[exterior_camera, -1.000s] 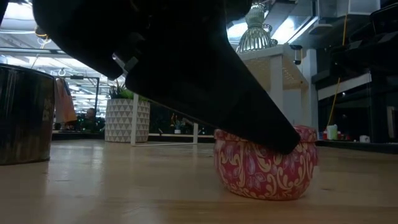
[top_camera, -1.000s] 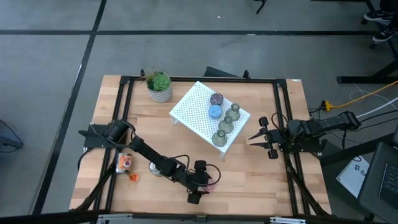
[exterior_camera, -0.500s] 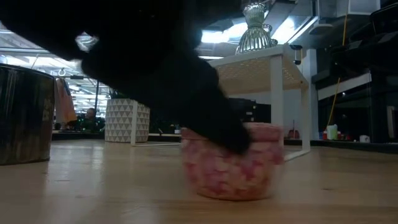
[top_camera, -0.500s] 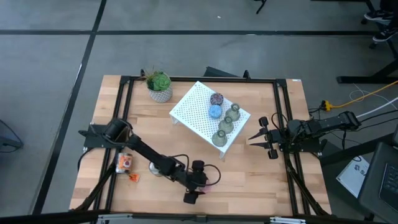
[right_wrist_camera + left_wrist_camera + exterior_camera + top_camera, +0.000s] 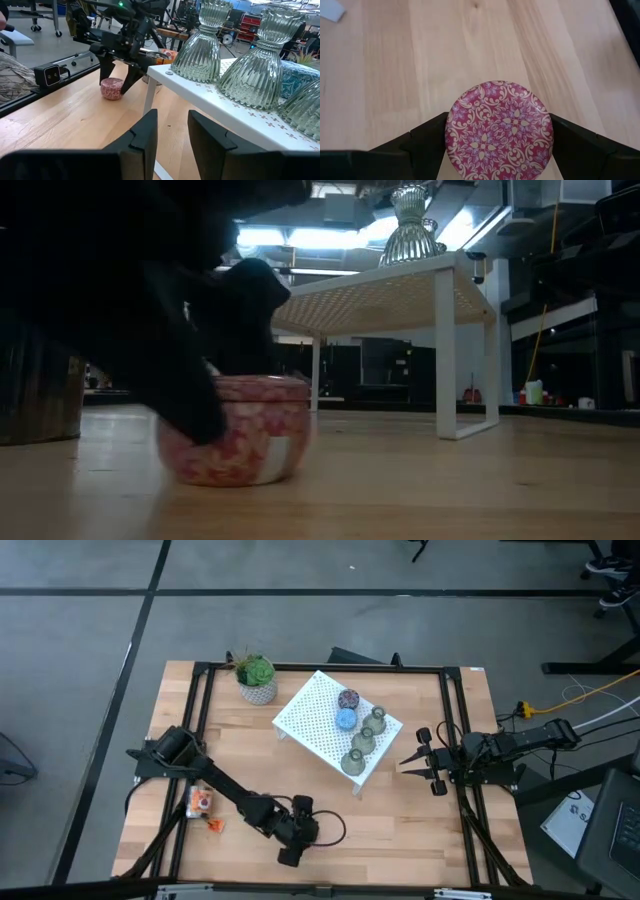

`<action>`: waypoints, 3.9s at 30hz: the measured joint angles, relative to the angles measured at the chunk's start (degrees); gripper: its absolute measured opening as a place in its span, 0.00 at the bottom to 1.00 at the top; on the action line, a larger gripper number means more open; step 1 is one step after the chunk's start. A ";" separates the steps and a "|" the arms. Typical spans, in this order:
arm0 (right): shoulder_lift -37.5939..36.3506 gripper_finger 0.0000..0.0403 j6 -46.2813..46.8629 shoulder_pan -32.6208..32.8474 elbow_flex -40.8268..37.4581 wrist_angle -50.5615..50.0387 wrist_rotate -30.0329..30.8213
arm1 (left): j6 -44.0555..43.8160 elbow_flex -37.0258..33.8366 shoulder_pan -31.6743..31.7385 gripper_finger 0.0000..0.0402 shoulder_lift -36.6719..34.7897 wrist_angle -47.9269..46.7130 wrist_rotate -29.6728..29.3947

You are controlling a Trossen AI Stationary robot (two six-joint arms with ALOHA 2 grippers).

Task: Pick & Place candle stick holders
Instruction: Put the pink patterned scented candle on the shelf aligned with the other blue patterned scented candle

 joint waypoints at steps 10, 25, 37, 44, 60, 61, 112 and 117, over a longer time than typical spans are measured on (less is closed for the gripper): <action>0.00 0.28 0.02 0.00 0.02 0.00 0.00 | -2.08 -0.13 -1.63 0.76 -2.81 -8.24 -0.59; 0.00 0.28 0.00 0.00 0.02 0.00 0.00 | -6.59 -0.43 -3.15 0.76 -11.32 -22.14 -5.18; 0.00 0.28 0.00 0.02 0.02 0.00 0.00 | -7.28 -0.26 -2.76 0.76 -20.84 -25.23 -9.63; 0.00 0.28 0.01 0.01 0.00 0.00 0.00 | -6.98 -0.24 2.41 0.76 -28.10 -27.33 -10.35; 0.00 0.28 0.00 0.00 0.00 0.00 0.00 | 9.87 -0.15 22.79 0.76 -30.31 -10.12 -2.29; 0.00 0.28 0.02 0.00 0.01 0.00 0.01 | 10.72 -0.15 23.39 0.76 -30.31 -8.14 -1.91; 0.11 0.28 0.01 0.00 0.02 0.00 0.02 | 20.37 0.31 34.24 0.76 -23.79 0.38 9.91; 0.11 0.28 0.02 0.01 0.02 0.02 0.01 | 20.19 0.31 34.24 0.76 -23.79 0.57 9.86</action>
